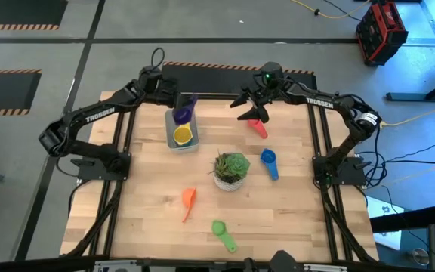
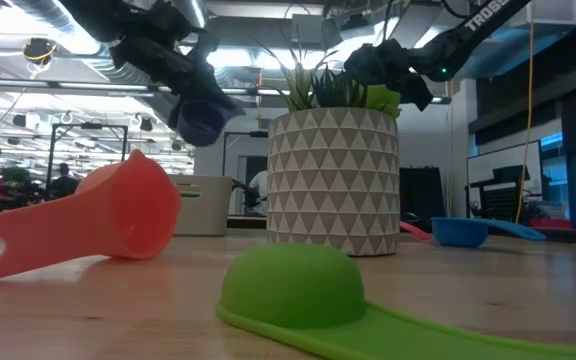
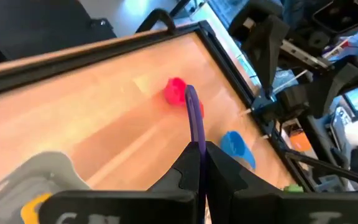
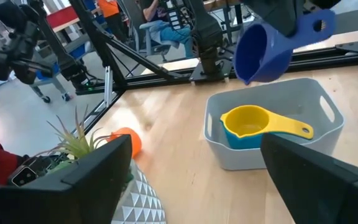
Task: Nest measuring cups in basket
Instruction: Stack the violet measuring cup on top of the yellow measuring cup in the gray bin
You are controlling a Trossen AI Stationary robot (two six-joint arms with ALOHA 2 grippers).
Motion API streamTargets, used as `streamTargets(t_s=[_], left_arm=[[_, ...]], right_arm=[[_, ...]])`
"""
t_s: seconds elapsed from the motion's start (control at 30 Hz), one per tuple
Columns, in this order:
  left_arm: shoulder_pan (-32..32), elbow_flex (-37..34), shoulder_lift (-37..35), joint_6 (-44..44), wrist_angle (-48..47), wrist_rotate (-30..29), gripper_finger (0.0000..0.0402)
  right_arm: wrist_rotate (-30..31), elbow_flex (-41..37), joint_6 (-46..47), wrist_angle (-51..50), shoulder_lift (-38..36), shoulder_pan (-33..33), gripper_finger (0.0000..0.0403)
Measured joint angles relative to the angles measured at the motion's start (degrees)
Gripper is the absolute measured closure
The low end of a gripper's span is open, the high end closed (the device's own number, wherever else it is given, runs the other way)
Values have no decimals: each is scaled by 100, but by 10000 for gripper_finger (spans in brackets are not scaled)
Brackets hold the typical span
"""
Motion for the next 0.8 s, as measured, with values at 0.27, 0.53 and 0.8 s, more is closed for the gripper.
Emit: streamTargets(t_s=[0.27, 0.53, 0.8], left_arm=[[-7, -17, 89, -100, -103, 154, 400], [-241, -1249, 92, -1292, 1720, 121, 401], [-297, -2449, 92, -2361, 3594, -89, 401]], right_arm=[[0, 0, -2, 4, 0, 0, 42], [0, -2, -24, 5, 0, 2, 42], [2, -2, -24, 9, 1, 4, 42]])
